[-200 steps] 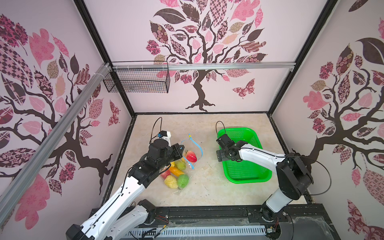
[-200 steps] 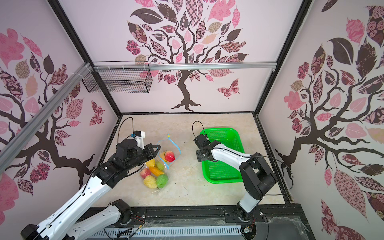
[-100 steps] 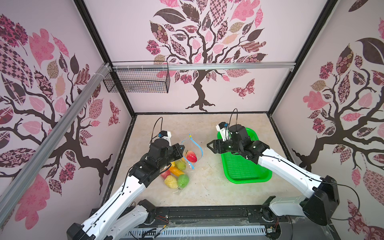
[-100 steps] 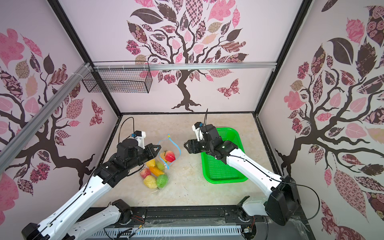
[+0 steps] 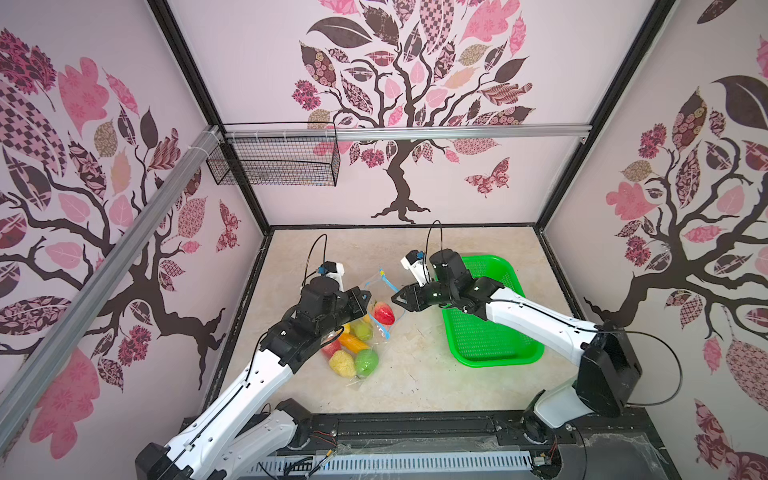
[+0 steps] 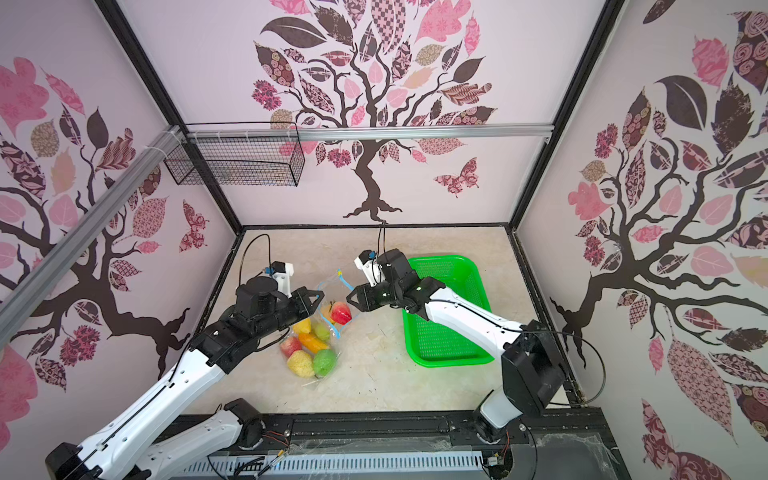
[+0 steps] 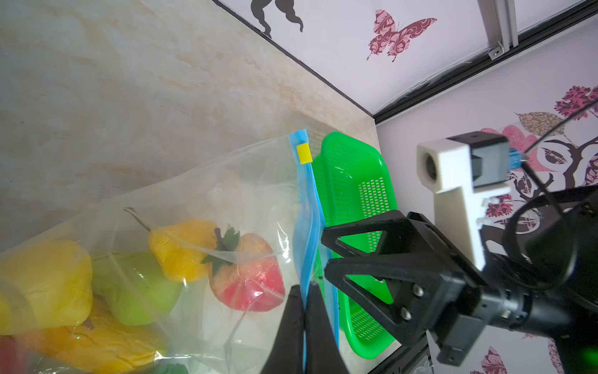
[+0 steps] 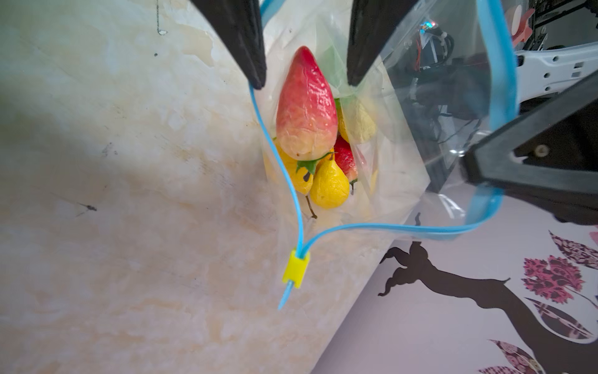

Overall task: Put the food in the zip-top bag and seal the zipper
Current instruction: 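Move the right gripper to the bag's blue zipper edge and pinch it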

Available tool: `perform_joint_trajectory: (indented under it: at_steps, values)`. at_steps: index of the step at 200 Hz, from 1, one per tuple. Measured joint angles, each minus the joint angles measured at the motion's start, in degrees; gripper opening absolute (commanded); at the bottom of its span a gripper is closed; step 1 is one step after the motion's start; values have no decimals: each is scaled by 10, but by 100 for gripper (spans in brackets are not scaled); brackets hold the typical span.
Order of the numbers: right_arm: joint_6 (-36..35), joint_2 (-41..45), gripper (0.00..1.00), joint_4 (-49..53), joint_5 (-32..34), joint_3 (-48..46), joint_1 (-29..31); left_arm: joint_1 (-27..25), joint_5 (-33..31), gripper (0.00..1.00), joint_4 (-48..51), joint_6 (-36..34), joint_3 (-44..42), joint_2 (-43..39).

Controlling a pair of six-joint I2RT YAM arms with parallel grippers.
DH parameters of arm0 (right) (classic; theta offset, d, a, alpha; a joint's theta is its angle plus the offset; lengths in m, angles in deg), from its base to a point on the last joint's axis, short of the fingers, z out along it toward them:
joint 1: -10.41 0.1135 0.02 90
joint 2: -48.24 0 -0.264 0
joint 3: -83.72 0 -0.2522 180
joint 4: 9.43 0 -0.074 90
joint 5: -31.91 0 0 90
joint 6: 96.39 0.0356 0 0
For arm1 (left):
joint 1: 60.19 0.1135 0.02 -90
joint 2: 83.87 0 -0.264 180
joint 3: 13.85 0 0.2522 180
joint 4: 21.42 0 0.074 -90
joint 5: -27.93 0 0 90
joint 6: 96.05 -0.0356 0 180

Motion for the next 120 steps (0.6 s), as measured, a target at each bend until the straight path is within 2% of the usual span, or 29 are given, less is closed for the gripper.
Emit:
perform_joint_trajectory:
  at_steps: [13, 32, 41, 83, 120]
  values:
    - [-4, -12, 36, 0, 1, 1, 0, 0, 0, 0, 0, 0, 0, 0]
    - [-8, -17, 23, 2, 3, 1, 0, 0, 0, 0, 0, 0, 0, -1]
    - [-12, -17, 23, 1, 4, 2, 0, 0, 1, 0, 0, 0, 0, -1]
    - [-28, -14, 44, 17, 29, 11, 0, 0, 4, 0, 1, 0, 0, -1]
    - [-58, 18, 66, 41, 92, 14, 0, 0, 5, 0, 1, 0, 0, -1]
